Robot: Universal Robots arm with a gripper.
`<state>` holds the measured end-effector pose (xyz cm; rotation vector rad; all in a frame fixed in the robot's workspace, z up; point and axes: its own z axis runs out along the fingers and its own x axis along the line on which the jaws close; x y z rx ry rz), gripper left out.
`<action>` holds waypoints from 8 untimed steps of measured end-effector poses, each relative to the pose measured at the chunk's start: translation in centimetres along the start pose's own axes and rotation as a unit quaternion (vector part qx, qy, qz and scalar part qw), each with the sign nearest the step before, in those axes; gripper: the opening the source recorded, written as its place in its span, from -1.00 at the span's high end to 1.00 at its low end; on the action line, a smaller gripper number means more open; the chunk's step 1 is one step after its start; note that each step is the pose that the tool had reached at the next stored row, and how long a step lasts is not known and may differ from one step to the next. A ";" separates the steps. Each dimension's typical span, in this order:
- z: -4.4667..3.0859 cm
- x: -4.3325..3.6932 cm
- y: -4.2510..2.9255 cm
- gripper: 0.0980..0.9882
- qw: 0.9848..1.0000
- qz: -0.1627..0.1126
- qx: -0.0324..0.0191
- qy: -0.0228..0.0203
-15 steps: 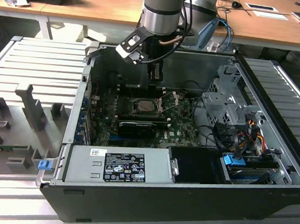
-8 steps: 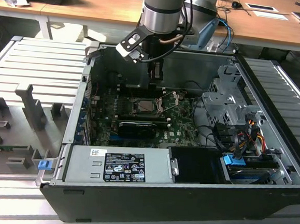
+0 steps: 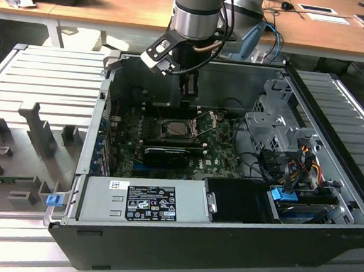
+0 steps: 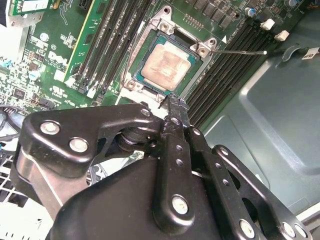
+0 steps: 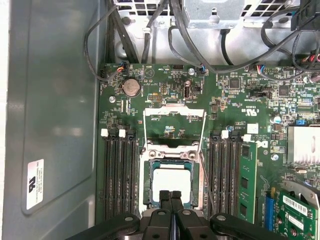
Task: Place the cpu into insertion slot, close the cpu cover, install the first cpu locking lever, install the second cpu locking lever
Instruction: 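Close the cpu cover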
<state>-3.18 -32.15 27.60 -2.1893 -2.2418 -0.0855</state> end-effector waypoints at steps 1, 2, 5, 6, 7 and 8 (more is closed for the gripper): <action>-0.02 0.00 0.00 0.98 1.000 0.000 0.000 0.000; -0.05 0.00 0.00 0.98 1.000 0.000 0.000 0.000; -0.18 0.01 0.00 0.98 1.000 0.000 0.000 0.000; -0.23 0.01 0.01 0.98 1.000 0.000 0.000 0.000; -0.27 0.01 0.01 0.98 1.000 0.000 0.000 0.000; -0.32 0.01 0.03 0.98 1.000 0.000 0.000 0.000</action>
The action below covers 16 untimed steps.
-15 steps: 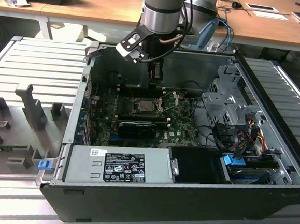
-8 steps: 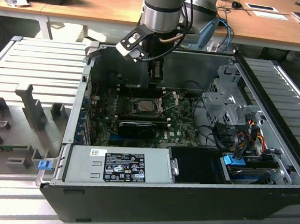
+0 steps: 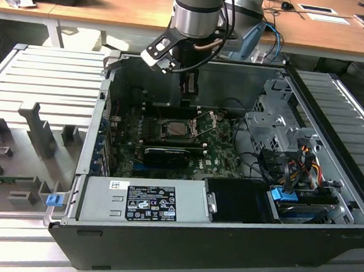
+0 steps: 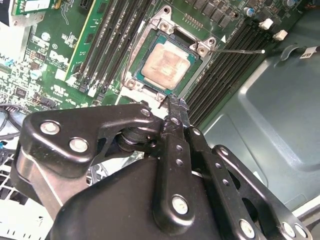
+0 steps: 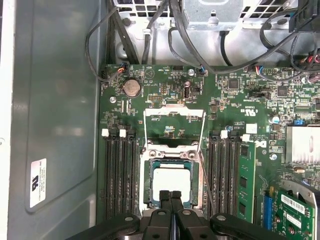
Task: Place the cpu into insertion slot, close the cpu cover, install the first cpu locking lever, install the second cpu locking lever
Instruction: 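Close the cpu cover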
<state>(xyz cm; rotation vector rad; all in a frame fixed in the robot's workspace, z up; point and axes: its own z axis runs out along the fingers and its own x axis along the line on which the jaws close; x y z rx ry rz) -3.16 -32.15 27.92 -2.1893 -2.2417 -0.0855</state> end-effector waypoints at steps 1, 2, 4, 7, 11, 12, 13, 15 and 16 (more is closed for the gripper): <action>-0.05 0.00 0.01 0.98 1.000 0.000 0.000 0.000; -0.11 0.00 0.02 0.98 1.000 0.000 0.000 0.000; -0.47 0.02 0.04 0.98 1.000 0.000 0.000 0.000; -0.69 0.04 0.12 0.98 1.000 0.000 0.000 0.000; -0.90 0.03 0.45 0.98 1.000 0.000 0.000 0.000; -0.95 0.04 0.48 0.98 1.000 0.000 0.000 0.000; -0.96 0.04 0.52 0.98 1.000 0.000 0.000 0.000; -0.97 0.03 0.62 0.98 1.000 0.000 0.000 0.000; -0.96 0.03 0.80 0.98 1.000 0.000 0.000 0.000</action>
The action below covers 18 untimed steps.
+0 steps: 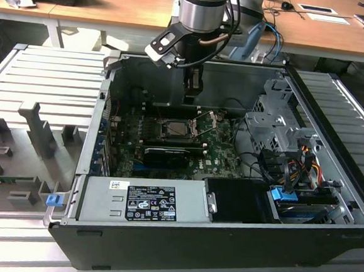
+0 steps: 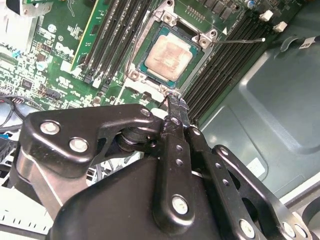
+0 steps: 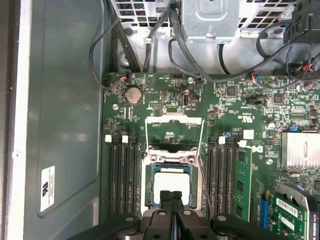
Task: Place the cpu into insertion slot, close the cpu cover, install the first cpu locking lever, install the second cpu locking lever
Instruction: 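Close the cpu cover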
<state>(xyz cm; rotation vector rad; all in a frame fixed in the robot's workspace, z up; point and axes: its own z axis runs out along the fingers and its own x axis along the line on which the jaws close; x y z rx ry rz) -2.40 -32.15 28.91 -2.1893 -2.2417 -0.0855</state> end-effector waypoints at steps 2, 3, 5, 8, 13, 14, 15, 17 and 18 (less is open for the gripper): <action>0.00 0.00 0.10 0.98 1.000 0.000 0.000 0.000; 0.00 0.00 0.15 0.98 1.000 0.000 0.000 0.000; 0.01 -0.01 0.21 0.98 1.000 0.000 0.000 0.000; 0.01 -0.01 0.39 0.98 1.000 0.000 0.000 0.000; 0.04 -0.03 1.10 0.98 1.000 0.000 0.000 0.000; 0.04 -0.03 1.18 0.98 1.000 0.000 0.000 0.000; 0.04 -0.03 1.25 0.98 1.000 0.000 0.000 0.000; 0.05 -0.04 1.48 0.98 1.000 0.000 0.000 0.000; 0.05 -0.04 1.54 0.98 1.000 0.000 0.000 0.000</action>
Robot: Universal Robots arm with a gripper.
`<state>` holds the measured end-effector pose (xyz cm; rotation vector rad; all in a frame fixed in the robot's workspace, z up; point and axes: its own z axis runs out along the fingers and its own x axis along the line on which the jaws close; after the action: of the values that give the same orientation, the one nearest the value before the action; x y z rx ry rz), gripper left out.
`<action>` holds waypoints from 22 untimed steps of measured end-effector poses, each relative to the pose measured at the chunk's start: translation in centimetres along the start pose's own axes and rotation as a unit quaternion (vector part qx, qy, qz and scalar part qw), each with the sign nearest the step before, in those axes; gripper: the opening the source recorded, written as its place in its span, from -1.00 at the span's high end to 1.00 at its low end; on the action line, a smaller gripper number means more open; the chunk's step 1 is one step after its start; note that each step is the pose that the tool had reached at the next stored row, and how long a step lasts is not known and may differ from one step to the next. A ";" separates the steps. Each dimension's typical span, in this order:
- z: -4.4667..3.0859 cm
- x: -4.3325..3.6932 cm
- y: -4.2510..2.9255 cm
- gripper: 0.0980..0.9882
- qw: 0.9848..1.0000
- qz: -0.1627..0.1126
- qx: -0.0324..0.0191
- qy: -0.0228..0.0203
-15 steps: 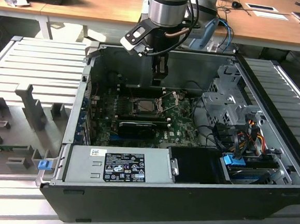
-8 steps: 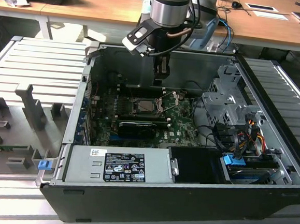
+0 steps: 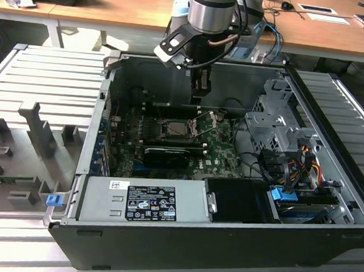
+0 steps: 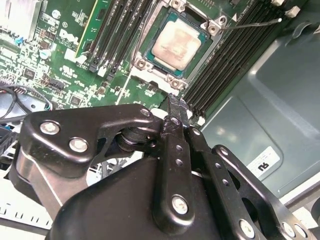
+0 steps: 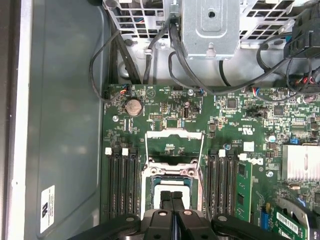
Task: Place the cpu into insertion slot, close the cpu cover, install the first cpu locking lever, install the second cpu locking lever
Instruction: 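Close the cpu cover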
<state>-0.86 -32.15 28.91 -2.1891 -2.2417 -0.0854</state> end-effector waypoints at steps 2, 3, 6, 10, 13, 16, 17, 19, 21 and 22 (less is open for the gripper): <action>0.01 0.00 0.24 0.98 1.000 0.000 0.000 0.000; 0.01 -0.01 0.40 0.98 1.000 0.000 0.000 0.000; 0.02 -0.02 0.66 0.98 1.000 0.000 0.000 0.000; 0.03 -0.03 1.08 0.98 1.000 0.000 0.000 0.000; 0.05 -0.03 1.41 0.98 1.000 0.000 0.000 0.000; 0.06 -0.04 1.95 0.98 1.000 0.000 0.000 0.000; 0.07 -0.05 2.05 0.98 1.000 0.000 0.000 0.000; 0.07 -0.05 2.15 0.98 1.000 0.000 0.000 0.000; 0.09 -0.07 2.48 0.98 1.000 0.000 0.000 0.000; 0.14 -0.08 2.71 0.98 1.000 0.000 0.000 0.000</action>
<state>1.86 -32.16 28.85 -2.1890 -2.2413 -0.0851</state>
